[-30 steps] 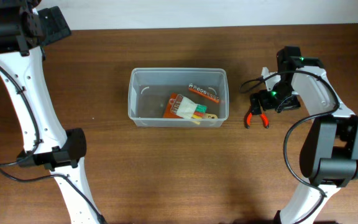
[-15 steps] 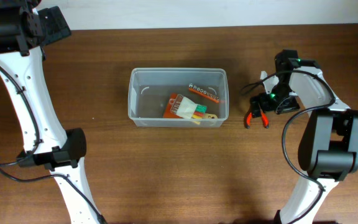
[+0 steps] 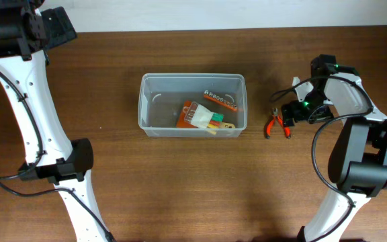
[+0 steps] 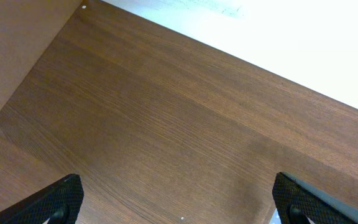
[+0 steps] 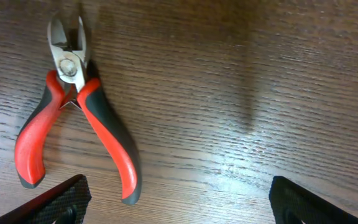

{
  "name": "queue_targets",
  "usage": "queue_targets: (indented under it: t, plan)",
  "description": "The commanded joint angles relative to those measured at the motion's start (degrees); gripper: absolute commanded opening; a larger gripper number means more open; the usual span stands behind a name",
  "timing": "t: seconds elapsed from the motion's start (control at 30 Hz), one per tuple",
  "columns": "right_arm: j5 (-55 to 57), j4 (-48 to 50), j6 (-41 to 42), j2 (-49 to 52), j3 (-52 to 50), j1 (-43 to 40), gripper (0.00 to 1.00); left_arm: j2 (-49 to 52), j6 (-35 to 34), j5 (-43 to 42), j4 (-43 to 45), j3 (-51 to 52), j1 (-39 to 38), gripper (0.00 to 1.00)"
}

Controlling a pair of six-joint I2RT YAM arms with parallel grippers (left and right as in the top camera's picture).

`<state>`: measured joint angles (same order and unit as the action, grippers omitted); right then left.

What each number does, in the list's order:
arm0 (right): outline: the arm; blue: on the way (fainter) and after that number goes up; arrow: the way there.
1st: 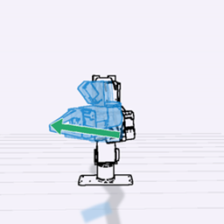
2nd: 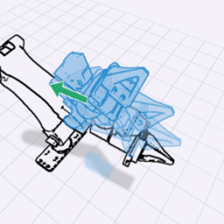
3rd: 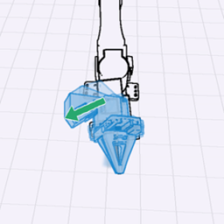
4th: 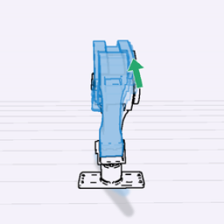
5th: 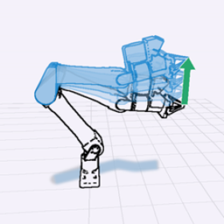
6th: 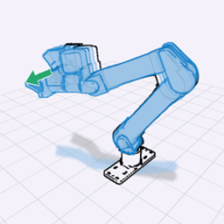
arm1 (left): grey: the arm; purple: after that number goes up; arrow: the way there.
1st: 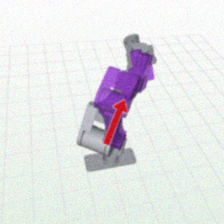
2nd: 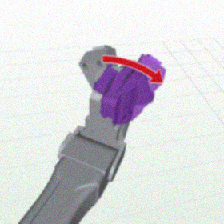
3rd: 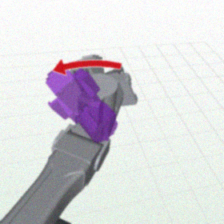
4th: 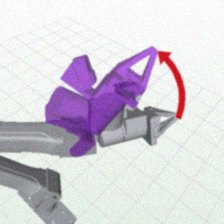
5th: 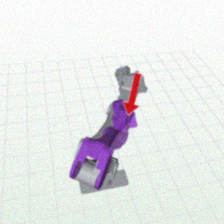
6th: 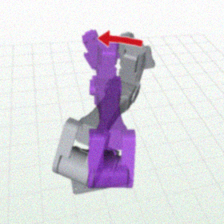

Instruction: Pack container

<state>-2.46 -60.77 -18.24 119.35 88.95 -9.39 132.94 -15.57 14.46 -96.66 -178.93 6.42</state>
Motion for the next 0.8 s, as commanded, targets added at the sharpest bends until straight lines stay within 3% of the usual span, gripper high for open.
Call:
queue_targets:
  t: [0.0, 0.3, 0.77]
  plan:
    - [-0.3, 0.2, -0.4, 0.3, -0.4, 1.3, 0.93, -1.6, 0.7, 1.0, 0.0, 0.0, 0.3, 0.99]
    - [0.3, 0.3, -1.1, 1.8, -0.6, 2.4, 0.92, -1.6, 0.7, 1.0, 0.0, 0.0, 0.3, 0.99]
    - [0.3, 0.6, -1.3, 3.9, -0.6, 2.4, 0.82, -1.6, 0.7, 1.0, 0.0, 0.0, 0.3, 0.99]
